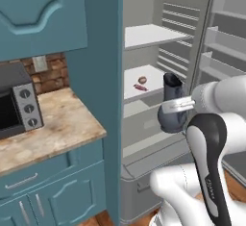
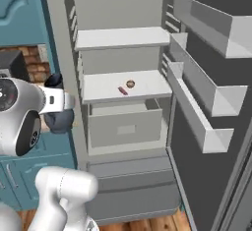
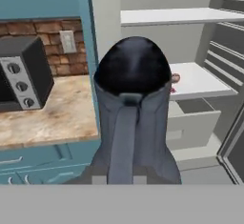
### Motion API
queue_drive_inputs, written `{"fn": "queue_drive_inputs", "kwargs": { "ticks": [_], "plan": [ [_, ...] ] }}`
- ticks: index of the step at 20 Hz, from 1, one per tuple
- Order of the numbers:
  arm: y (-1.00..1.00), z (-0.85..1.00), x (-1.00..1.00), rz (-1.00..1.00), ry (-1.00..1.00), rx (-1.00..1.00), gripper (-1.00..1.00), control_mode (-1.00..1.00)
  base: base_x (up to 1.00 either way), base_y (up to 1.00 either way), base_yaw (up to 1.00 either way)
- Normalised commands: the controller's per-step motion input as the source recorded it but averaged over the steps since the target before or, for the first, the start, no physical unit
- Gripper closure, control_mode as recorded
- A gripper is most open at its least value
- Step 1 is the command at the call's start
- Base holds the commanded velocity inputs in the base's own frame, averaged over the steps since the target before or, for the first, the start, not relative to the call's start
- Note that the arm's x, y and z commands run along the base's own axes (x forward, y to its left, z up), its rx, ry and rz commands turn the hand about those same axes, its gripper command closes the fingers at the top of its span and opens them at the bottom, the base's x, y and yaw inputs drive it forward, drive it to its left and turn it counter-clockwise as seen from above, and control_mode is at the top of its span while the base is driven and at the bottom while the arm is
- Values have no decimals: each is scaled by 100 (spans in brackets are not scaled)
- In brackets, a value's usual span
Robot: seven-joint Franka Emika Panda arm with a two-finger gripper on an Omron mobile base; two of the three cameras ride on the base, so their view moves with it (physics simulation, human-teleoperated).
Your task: Move the tangerine and bar from the top shelf to the second highest shelf to make space. Then, place the pitcher from the counter on the cleared top shelf.
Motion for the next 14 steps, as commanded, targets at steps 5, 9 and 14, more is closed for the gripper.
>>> {"fn": "queue_drive_inputs", "kwargs": {
  "ticks": [5,9,14],
  "plan": [
    [0,0,0,0,0,0,100,100,33,-43,2],
    [0,0,0,0,0,0,100,100,27,-29,19],
    [0,0,0,0,0,0,100,100,33,-28,23]
  ]
}}
